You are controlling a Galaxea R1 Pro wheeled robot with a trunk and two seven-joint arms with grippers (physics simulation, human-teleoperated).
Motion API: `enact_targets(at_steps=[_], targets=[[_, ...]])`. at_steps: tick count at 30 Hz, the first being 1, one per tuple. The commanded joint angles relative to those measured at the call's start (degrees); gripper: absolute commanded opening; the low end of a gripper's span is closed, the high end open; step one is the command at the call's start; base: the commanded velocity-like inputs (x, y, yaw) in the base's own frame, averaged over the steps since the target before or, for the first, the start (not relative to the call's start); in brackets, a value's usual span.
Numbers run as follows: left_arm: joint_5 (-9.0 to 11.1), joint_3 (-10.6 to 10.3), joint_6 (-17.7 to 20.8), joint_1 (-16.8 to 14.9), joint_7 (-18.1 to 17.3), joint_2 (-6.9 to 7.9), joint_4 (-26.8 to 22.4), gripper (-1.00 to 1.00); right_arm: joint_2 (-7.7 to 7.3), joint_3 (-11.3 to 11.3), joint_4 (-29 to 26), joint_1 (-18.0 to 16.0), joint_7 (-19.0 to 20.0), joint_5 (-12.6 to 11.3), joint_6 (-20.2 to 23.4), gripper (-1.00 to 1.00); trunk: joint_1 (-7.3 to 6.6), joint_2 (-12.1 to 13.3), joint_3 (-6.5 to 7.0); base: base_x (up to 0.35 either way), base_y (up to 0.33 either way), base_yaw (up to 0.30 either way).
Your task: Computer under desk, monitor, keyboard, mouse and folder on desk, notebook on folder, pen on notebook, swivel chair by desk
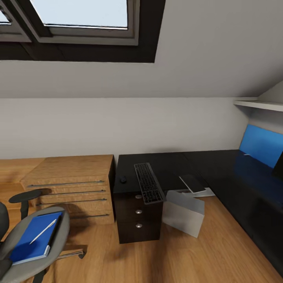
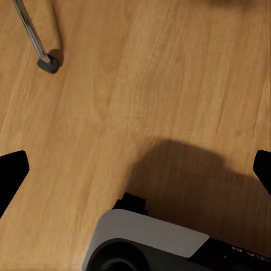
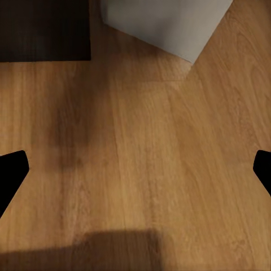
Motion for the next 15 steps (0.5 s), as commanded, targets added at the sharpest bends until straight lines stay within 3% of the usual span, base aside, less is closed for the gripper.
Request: enact_targets(at_steps=[1,4,15], targets=[[0.1,-0.46,-0.26,-0.08,0.54,-0.11,-0.19,1.0,0.03,0.51,0.14,-0.07,-0.08,-0.57,-0.28,1.0,0.0,-0.05,-0.07,-0.008,0.021,0.0],[0.1,-0.46,-0.28,-0.08,0.77,-0.89,-0.19,1.0,0.02,0.51,0.14,-0.07,-0.08,-0.57,-0.28,1.0,0.0,-0.05,-0.07,-0.004,0.01,0.0],[0.1,-0.23,-0.42,-0.08,0.48,-1.08,-0.1,1.0,-0.07,0.42,0.09,-0.07,-0.16,-0.57,-0.28,1.0,0.0,-0.05,-0.07,0.0,0.001,0.0]])
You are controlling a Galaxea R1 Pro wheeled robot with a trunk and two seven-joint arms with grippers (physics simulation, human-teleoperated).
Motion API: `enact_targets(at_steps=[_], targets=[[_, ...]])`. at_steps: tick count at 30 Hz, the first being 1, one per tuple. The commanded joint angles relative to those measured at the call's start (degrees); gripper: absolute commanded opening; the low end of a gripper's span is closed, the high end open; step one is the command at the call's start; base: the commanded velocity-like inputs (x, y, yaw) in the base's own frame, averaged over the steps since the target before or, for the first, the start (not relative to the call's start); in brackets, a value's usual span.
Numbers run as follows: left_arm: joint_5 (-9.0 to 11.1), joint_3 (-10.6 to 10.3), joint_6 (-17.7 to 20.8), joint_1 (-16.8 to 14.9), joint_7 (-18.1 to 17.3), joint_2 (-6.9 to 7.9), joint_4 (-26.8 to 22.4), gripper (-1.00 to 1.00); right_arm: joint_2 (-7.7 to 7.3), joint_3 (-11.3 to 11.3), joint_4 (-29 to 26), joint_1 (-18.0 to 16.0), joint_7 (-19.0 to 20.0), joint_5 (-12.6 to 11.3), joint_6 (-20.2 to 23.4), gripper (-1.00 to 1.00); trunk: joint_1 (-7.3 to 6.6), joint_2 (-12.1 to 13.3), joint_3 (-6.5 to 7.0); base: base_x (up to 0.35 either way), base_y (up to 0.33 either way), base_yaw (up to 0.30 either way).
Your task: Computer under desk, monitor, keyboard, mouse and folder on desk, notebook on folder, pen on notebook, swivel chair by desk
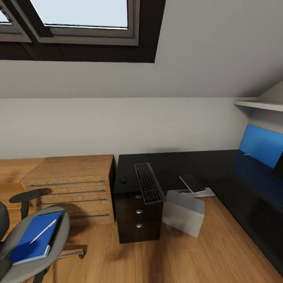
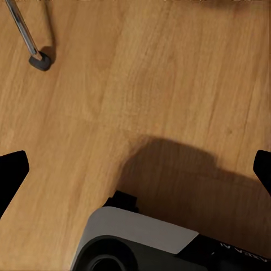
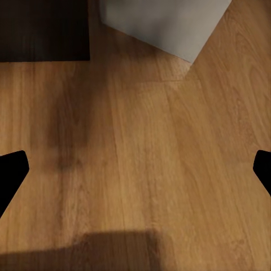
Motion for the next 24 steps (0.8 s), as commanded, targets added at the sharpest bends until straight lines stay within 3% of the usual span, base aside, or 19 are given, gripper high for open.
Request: enact_targets(at_steps=[1,7,20,23,24], targets=[[0.08,-0.53,-0.33,-0.08,0.49,0.02,-0.18,1.0,0.03,0.5,0.12,-0.07,-0.11,-0.57,-0.27,1.0,0.0,-0.05,-0.07,0.0,0.0,0.0],[0.08,-0.62,-0.58,-0.08,0.48,-0.22,-0.18,1.0,0.01,0.5,0.11,-0.07,-0.11,-0.57,-0.27,1.0,0.0,-0.05,-0.07,0.0,0.0,0.0],[0.08,-0.12,-0.79,-0.08,0.74,-0.39,0.13,1.0,0.08,0.61,0.09,-0.07,-0.12,-0.59,-0.29,1.0,2.86,-5.26,-2.4,0.0,0.0,0.0],[0.08,-0.03,0.3,-0.08,0.73,-1.61,1.29,1.0,0.03,0.43,-0.5,-0.07,-0.16,-0.67,-0.85,1.0,3.52,-6.46,-2.94,0.0,0.0,0.0],[0.08,-0.1,1.58,-0.12,0.67,-2.77,1.59,1.0,0.03,0.44,-1.88,-0.07,-0.17,-0.56,-2.3,1.0,3.74,-6.86,-3.12,0.0,0.0,0.0]])
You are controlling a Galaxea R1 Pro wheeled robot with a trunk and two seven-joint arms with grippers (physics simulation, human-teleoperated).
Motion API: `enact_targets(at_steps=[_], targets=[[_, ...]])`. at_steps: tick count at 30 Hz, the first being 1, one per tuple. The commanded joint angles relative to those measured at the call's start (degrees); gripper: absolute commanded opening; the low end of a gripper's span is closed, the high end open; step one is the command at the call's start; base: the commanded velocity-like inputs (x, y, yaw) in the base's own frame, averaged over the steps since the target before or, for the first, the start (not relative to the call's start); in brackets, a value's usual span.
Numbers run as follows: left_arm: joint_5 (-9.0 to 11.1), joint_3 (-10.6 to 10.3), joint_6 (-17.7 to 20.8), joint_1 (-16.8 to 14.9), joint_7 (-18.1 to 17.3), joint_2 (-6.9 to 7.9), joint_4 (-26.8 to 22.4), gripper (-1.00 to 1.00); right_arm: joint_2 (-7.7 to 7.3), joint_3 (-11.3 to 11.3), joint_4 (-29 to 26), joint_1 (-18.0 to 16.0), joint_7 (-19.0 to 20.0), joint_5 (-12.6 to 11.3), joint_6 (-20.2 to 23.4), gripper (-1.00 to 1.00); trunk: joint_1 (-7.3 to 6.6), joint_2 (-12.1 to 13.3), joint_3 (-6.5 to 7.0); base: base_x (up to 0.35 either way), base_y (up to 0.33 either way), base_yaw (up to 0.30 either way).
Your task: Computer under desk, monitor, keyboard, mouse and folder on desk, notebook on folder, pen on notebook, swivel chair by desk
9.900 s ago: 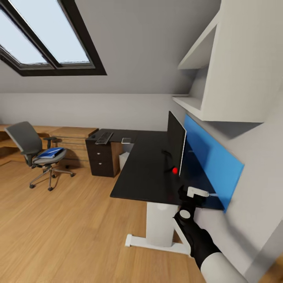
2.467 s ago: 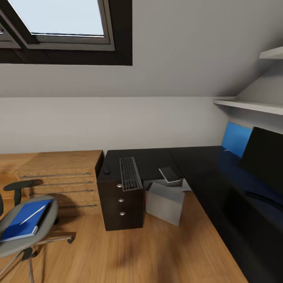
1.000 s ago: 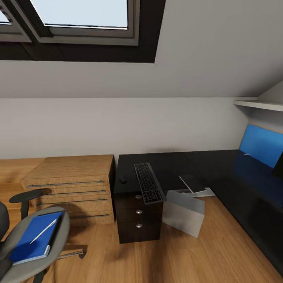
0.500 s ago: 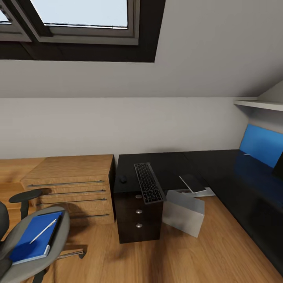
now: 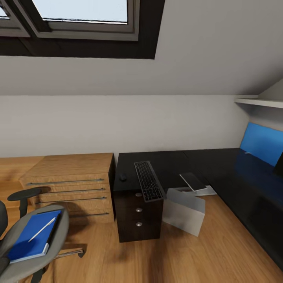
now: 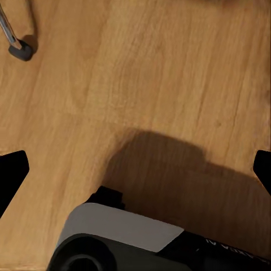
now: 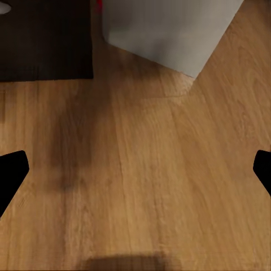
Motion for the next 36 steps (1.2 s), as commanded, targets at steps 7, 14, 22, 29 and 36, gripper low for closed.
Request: enact_targets(at_steps=[7,14,22,29,36], targets=[[0.21,-0.48,1.38,-1.5,0.24,-2.82,2.36,1.0,-1.82,-1.16,-10.19,-0.1,-0.36,-1.84,0.62,1.0,1.55,-2.86,-1.33,0.0,0.0,0.0],[-0.47,-0.49,8.11,-9.04,0.29,-4.45,3.45,1.0,-2.99,-6.14,-26.95,-0.38,-0.04,-11.21,17.18,1.0,3.08,-5.67,-2.59,0.0,0.0,0.0],[-0.66,-0.54,13.87,-19.81,0.36,-5.8,3.61,1.0,-3.54,-7.25,-45.07,-1.01,-0.07,-18.87,29.9,1.0,4.84,-8.88,-4.02,0.0,0.0,0.0],[-0.43,-0.46,23.67,-32.18,0.25,-5.8,3.69,1.0,-4.78,-12.72,-55.1,-4.08,0.06,-47.79,41.84,1.0,6.38,-11.69,-5.28,0.0,0.0,0.0],[-0.33,-0.4,23.97,-34.07,-0.11,-5.8,3.65,1.0,-6.55,-12.94,-56.17,-4.71,3.44,-61.33,47.0,1.0,7.91,-14.49,-6.54,0.0,0.0,0.0]])
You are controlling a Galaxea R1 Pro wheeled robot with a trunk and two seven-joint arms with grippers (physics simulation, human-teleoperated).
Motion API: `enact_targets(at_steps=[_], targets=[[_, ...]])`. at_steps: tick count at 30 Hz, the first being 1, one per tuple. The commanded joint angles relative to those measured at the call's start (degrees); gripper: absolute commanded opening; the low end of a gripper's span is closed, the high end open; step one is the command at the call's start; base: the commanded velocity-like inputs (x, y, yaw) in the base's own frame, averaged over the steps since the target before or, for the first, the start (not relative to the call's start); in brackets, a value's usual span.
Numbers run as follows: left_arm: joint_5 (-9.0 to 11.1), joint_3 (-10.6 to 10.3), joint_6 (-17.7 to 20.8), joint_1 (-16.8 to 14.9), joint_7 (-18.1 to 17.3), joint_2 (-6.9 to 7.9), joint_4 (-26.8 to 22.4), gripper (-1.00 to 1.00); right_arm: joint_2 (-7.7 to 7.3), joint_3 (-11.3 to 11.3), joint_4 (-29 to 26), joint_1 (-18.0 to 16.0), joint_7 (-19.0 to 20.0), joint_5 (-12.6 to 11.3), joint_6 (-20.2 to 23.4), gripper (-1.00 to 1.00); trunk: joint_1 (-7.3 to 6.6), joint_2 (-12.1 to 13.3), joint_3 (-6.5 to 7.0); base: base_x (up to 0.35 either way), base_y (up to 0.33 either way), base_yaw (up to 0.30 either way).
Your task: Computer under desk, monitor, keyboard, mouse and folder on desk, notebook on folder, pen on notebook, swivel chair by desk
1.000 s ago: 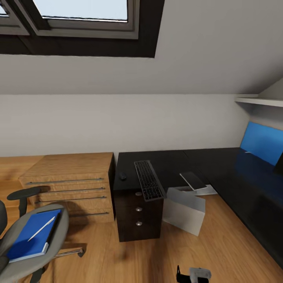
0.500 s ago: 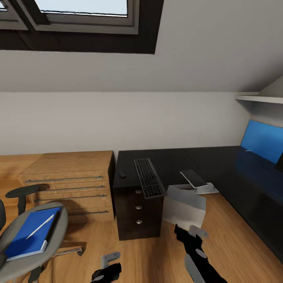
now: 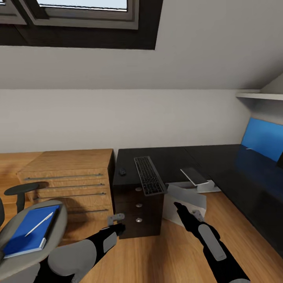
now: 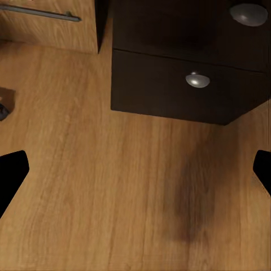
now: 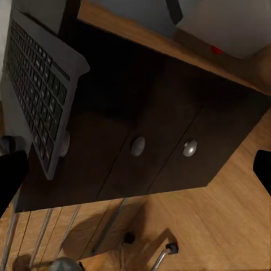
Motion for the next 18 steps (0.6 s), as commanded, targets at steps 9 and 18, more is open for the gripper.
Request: enact_targets(at_steps=[9,18], targets=[[-2.11,-2.18,-6.65,-0.37,2.8,0.0,-1.84,1.0,-1.84,0.37,0.52,-0.06,2.7,-3.31,3.54,1.0,1.98,-3.66,-1.68,0.0,0.0,0.0],[-13.64,-2.49,-16.52,-0.38,41.87,0.0,-25.42,1.0,-3.54,0.39,0.65,-0.05,2.87,-3.48,3.84,1.0,3.96,-7.27,-3.3,0.0,0.0,0.0]])
